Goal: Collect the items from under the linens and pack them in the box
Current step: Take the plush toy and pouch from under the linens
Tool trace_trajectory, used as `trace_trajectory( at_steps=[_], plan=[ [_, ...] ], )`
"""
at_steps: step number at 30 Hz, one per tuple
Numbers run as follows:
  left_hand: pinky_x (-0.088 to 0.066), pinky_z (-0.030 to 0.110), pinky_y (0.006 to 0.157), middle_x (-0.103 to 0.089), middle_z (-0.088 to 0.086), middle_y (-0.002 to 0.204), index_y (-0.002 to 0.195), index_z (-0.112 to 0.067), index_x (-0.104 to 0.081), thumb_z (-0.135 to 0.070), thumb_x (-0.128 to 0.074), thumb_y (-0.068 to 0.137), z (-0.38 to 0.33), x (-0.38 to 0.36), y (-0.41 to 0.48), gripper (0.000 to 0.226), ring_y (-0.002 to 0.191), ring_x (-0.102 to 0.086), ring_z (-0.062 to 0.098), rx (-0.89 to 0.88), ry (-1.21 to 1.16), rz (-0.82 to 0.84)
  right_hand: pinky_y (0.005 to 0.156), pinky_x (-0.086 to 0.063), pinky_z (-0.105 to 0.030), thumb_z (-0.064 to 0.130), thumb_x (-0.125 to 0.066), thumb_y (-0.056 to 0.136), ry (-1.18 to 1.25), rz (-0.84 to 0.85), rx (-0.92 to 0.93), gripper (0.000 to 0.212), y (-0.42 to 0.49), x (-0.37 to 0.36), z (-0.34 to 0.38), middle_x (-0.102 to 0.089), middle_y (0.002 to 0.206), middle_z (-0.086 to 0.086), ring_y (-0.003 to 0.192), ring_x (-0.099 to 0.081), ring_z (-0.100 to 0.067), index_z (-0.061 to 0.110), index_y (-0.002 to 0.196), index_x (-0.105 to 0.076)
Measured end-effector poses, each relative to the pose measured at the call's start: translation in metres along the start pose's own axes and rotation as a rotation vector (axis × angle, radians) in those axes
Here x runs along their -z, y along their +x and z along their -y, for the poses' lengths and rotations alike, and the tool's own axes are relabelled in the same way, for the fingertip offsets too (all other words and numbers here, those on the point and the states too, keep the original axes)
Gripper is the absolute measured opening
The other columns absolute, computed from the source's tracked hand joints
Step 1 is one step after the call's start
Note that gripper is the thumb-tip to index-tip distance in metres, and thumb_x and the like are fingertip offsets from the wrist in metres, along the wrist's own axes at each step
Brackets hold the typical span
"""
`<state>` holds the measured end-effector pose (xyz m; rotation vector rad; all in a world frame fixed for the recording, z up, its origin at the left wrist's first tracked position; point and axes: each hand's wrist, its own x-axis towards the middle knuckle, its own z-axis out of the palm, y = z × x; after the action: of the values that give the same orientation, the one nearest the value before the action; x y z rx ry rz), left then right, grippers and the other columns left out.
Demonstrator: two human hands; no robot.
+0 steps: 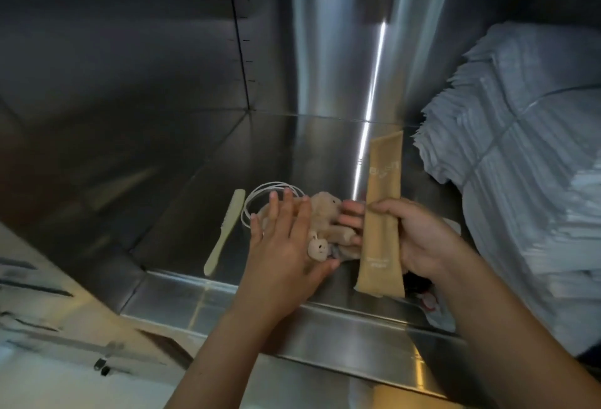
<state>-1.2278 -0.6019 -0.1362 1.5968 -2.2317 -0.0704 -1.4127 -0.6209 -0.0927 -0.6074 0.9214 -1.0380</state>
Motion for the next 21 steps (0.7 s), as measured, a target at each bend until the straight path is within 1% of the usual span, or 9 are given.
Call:
trace_trajectory(
  at_steps=[6, 8, 11, 12, 13, 14, 15, 17, 21],
  plan=[
    [0.028, 0.032, 0.102, 0.032, -0.009, 0.145, 0.141, -0.027, 0.022, -0.069, -0.051, 0.072, -0.006, -0.005, 0.008, 0.109, 0.124, 0.045, 0.006, -0.188, -0.08, 0.09, 0.075, -0.055, -0.034, -0.007, -0.054, 0.085, -0.245, -0.277, 0.284, 0.037, 0.018, -0.01, -0.007, -0.064, 0.11, -0.011, 0.092, -0.067, -0.022, 0.003, 0.12, -0.051],
    [0.036, 0.026, 0.094, 0.032, -0.01, 0.143, 0.142, -0.029, 0.021, -0.069, -0.053, 0.072, -0.013, -0.01, 0.011, 0.108, 0.123, 0.045, 0.004, -0.249, -0.09, 0.108, 0.076, -0.055, -0.033, -0.006, -0.057, 0.081, -0.469, -0.368, 0.391, 0.041, 0.022, -0.011, -0.008, -0.065, 0.101, -0.008, 0.093, -0.065, -0.023, 0.007, 0.119, -0.052],
    [0.037, 0.028, 0.093, 0.032, -0.009, 0.142, 0.134, -0.032, 0.026, -0.071, -0.051, 0.072, -0.018, -0.018, 0.014, 0.107, 0.122, 0.047, 0.004, -0.288, -0.069, 0.117, 0.068, -0.042, -0.007, 0.0, -0.057, 0.083, -0.861, -0.481, 0.565, 0.056, 0.023, -0.008, -0.011, -0.057, 0.098, 0.01, 0.09, -0.056, -0.007, 0.015, 0.134, -0.039],
    [0.036, 0.029, 0.094, 0.032, -0.009, 0.142, 0.134, -0.032, 0.027, -0.073, -0.049, 0.071, -0.019, -0.019, 0.014, 0.106, 0.123, 0.047, 0.005, -0.296, -0.063, 0.117, 0.072, -0.04, -0.006, 0.004, -0.057, 0.085, -1.009, -0.518, 0.61, 0.062, 0.023, -0.004, -0.013, -0.055, 0.106, 0.006, 0.095, -0.052, -0.006, 0.015, 0.14, -0.032],
    [0.035, 0.029, 0.095, 0.032, -0.009, 0.142, 0.136, -0.032, 0.025, -0.074, -0.047, 0.071, -0.019, -0.02, 0.015, 0.106, 0.123, 0.046, 0.006, -0.303, -0.057, 0.116, 0.088, -0.038, -0.012, 0.011, -0.056, 0.087, -1.185, -0.552, 0.623, 0.065, 0.022, 0.001, -0.015, -0.051, 0.124, -0.002, 0.109, -0.048, -0.011, 0.014, 0.144, -0.026],
    [0.035, 0.029, 0.095, 0.032, -0.009, 0.142, 0.14, -0.03, 0.022, -0.076, -0.045, 0.07, -0.02, -0.02, 0.015, 0.107, 0.124, 0.046, 0.007, -0.307, -0.051, 0.114, 0.106, -0.029, -0.029, 0.019, -0.055, 0.089, -1.379, -0.58, 0.587, 0.066, 0.021, 0.005, -0.017, -0.036, 0.144, -0.008, 0.128, -0.036, -0.02, 0.016, 0.146, -0.021],
    [0.035, 0.029, 0.095, 0.032, -0.008, 0.142, 0.144, -0.027, 0.016, -0.077, -0.043, 0.069, -0.02, -0.019, 0.016, 0.108, 0.124, 0.045, 0.008, -0.307, -0.044, 0.111, 0.112, -0.015, -0.045, 0.028, -0.052, 0.091, -1.55, -0.579, 0.528, 0.065, 0.019, 0.008, -0.018, -0.019, 0.154, -0.008, 0.139, -0.02, -0.025, 0.018, 0.147, -0.019],
    [0.036, 0.027, 0.095, 0.03, -0.007, 0.144, 0.147, -0.021, 0.009, -0.08, -0.037, 0.067, -0.02, -0.017, 0.019, 0.11, 0.126, 0.044, 0.009, -0.295, -0.033, 0.102, 0.11, -0.001, -0.057, 0.041, -0.042, 0.094, -1.754, -0.512, 0.454, 0.061, 0.015, 0.011, -0.022, -0.007, 0.157, -0.004, 0.143, -0.003, -0.03, 0.023, 0.147, -0.018],
    [0.037, 0.027, 0.096, 0.022, -0.001, 0.152, 0.148, -0.016, 0.008, -0.079, -0.036, 0.07, -0.018, -0.014, 0.02, 0.108, 0.126, 0.044, 0.01, -0.252, -0.015, 0.096, 0.107, 0.009, -0.061, 0.047, -0.024, 0.097, -1.971, -0.401, 0.417, 0.056, 0.012, 0.009, -0.029, -0.01, 0.157, 0.002, 0.143, 0.0, -0.031, 0.026, 0.148, -0.015]
  ],
)
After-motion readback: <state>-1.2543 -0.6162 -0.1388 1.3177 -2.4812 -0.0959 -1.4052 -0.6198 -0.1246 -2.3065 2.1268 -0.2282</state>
